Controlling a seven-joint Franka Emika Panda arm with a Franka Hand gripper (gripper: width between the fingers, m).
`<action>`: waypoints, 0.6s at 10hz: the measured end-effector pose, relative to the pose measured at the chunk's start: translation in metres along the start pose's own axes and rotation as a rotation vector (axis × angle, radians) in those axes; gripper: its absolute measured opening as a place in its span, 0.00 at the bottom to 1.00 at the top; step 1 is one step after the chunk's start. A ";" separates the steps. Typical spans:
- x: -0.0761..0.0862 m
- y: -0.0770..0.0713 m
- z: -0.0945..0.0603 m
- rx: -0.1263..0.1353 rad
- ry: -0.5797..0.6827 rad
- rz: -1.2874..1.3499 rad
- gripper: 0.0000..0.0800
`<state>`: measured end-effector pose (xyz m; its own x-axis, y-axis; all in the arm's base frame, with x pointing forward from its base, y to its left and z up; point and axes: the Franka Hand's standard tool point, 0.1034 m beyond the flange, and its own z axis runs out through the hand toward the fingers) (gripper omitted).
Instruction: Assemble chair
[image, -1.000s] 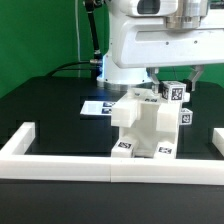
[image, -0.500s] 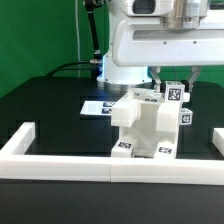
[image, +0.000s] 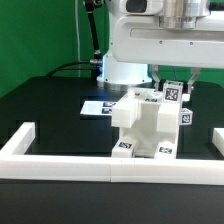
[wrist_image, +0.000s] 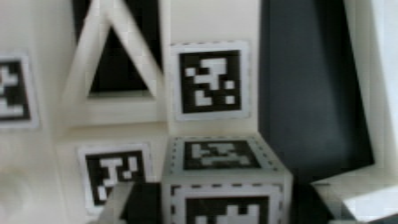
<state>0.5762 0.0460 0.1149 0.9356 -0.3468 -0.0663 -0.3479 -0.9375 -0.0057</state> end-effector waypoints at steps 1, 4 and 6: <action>0.000 0.000 0.000 0.000 0.000 0.069 0.36; 0.000 -0.001 0.000 0.001 0.000 0.237 0.36; 0.000 -0.001 0.000 0.001 0.000 0.380 0.36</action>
Offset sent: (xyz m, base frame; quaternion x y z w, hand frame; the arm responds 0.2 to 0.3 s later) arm 0.0000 0.0000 0.0000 0.0000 0.0000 0.1296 0.9916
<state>0.5765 0.0473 0.1152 0.7399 -0.6696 -0.0639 -0.6700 -0.7421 0.0180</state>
